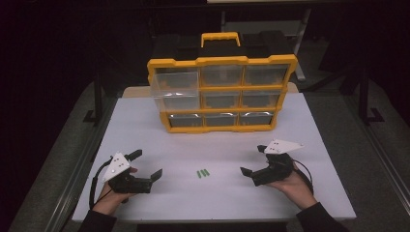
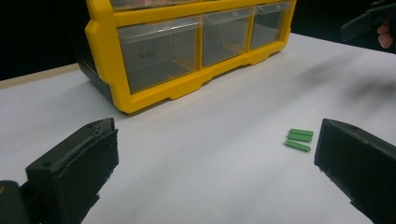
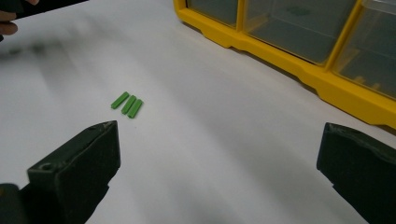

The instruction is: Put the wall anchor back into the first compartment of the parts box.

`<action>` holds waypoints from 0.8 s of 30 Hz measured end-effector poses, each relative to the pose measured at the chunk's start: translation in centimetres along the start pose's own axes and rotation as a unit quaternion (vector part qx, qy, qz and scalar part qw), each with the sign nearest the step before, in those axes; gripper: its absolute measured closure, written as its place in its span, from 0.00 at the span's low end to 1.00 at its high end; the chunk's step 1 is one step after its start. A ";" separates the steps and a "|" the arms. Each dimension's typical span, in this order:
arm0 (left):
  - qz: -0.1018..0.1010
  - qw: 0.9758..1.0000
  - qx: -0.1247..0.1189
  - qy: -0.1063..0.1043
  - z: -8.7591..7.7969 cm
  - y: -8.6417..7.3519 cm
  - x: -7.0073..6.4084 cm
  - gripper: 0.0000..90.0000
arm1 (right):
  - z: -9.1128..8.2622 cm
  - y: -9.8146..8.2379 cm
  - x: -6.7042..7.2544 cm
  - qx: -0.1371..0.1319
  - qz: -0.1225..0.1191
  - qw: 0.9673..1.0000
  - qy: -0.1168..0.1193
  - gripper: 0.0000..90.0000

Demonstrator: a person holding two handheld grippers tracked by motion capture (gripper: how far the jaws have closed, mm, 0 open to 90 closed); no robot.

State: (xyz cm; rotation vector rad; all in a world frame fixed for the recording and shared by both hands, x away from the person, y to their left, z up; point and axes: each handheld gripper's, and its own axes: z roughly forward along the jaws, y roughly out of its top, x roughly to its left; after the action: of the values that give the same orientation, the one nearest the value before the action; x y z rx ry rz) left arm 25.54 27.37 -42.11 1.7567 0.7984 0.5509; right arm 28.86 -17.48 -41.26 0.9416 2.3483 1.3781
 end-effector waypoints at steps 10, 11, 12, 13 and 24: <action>-0.006 1.000 -0.007 0.002 0.2 0.0 -0.2 0.00 | 1.1 1.1 0.1 0.005 0.005 1.000 0.020 0.00; -0.007 1.000 -0.006 0.000 0.2 0.0 -0.2 0.00 | 1.2 1.2 0.1 0.007 0.003 1.000 0.021 0.00; -0.007 1.000 -0.006 -0.001 0.3 0.0 -0.3 0.00 | 1.3 1.3 0.2 0.009 0.003 1.000 0.022 0.00; -0.006 1.000 -0.007 -0.001 0.3 0.0 -0.3 0.00 | 1.5 1.4 0.2 0.011 -0.001 1.000 0.025 0.00; -0.001 1.000 0.002 -0.006 0.6 0.0 -0.4 0.00 | 3.1 2.9 0.7 0.032 -0.012 0.999 0.041 0.00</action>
State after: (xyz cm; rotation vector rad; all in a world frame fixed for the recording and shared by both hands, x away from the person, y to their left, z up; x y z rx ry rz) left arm 25.70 26.70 -42.30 1.7604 0.7941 0.5380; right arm 31.13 -13.96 -40.33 0.8855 2.4699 1.3651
